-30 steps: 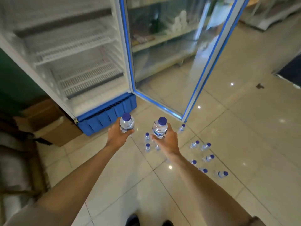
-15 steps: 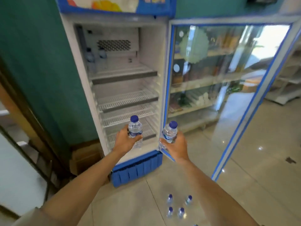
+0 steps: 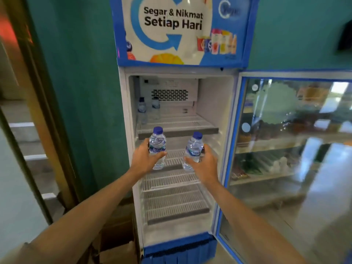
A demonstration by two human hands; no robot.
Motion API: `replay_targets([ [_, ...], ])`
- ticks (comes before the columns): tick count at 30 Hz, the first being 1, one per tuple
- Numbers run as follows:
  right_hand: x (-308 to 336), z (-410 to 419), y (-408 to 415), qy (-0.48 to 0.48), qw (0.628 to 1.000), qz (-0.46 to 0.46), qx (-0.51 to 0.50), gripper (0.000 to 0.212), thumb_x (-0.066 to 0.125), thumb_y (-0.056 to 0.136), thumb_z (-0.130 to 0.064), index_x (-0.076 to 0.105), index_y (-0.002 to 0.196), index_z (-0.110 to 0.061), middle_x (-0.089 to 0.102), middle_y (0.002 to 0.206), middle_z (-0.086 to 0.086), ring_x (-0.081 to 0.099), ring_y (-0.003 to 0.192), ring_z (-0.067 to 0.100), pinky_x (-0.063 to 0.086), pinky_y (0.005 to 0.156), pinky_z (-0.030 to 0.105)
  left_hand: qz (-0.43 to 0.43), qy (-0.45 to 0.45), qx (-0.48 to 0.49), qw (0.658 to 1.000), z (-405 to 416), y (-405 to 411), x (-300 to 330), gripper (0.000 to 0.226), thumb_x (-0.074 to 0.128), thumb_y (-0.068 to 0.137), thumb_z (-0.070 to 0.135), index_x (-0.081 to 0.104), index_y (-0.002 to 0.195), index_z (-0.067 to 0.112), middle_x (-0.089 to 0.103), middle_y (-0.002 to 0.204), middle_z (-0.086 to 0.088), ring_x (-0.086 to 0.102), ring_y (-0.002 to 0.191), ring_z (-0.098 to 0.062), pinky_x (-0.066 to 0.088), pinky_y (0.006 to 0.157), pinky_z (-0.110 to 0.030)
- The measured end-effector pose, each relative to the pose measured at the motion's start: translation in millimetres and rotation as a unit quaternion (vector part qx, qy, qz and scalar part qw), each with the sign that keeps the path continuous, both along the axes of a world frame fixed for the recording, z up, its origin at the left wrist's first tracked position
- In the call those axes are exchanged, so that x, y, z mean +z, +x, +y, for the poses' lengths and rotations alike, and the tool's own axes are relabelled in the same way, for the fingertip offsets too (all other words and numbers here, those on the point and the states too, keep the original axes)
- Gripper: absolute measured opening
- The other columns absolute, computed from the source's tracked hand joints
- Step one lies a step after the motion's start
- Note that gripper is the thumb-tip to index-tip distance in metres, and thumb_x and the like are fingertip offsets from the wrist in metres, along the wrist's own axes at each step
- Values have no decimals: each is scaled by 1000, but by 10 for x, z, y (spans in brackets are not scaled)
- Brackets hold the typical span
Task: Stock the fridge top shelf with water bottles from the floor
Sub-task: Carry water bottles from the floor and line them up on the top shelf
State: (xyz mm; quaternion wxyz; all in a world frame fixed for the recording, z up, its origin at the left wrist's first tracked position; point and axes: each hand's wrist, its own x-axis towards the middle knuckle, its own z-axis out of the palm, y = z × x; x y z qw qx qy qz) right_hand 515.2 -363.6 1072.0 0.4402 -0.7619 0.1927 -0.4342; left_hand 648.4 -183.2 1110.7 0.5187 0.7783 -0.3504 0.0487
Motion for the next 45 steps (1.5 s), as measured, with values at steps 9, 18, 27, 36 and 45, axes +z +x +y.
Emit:
replay_targets([
  [9, 489, -760, 1268, -69, 997, 22, 35, 59, 85, 72, -44, 60, 123, -26, 69, 100, -14, 65, 87, 4, 53, 76, 25, -7, -28, 105, 994, -694, 985, 308, 54, 79, 76, 41, 54, 120, 21, 67, 106, 4, 64, 98, -18, 52, 90, -38],
  [18, 519, -1294, 2320, -56, 998, 10, 31, 62, 90, 68, -34, 60, 122, -24, 64, 100, -14, 64, 91, 7, 55, 83, 28, -28, -6, 148, 989, -1118, 1882, 381, 56, 76, 78, 40, 52, 121, 14, 66, 114, -7, 64, 100, -24, 52, 90, -42],
  [27, 491, -1548, 3202, -56, 998, 19, 26, 63, 89, 69, -39, 59, 121, -23, 71, 106, -5, 66, 91, 10, 58, 81, 29, 31, -10, 150, 988, -1444, 2602, 231, 67, 77, 76, 41, 33, 124, 27, 62, 120, 0, 62, 107, -25, 51, 93, -49],
  [36, 308, -1667, 3729, -42, 994, 63, 82, 67, 89, 69, -38, 56, 125, -23, 64, 108, -8, 64, 96, 13, 53, 79, 20, 37, -33, 214, 975, -1625, 2942, 18, 53, 74, 83, 26, 38, 120, 13, 63, 117, -7, 62, 101, -25, 53, 84, -38],
  [45, 266, -1795, 4159, -25, 991, 78, 107, 70, 90, 69, -31, 56, 129, -17, 67, 117, 1, 62, 95, 12, 47, 72, 14, 14, -37, 238, 971, -1719, 3124, -46, 54, 69, 88, 27, 34, 126, 12, 58, 124, -12, 60, 108, -28, 53, 90, -43],
])
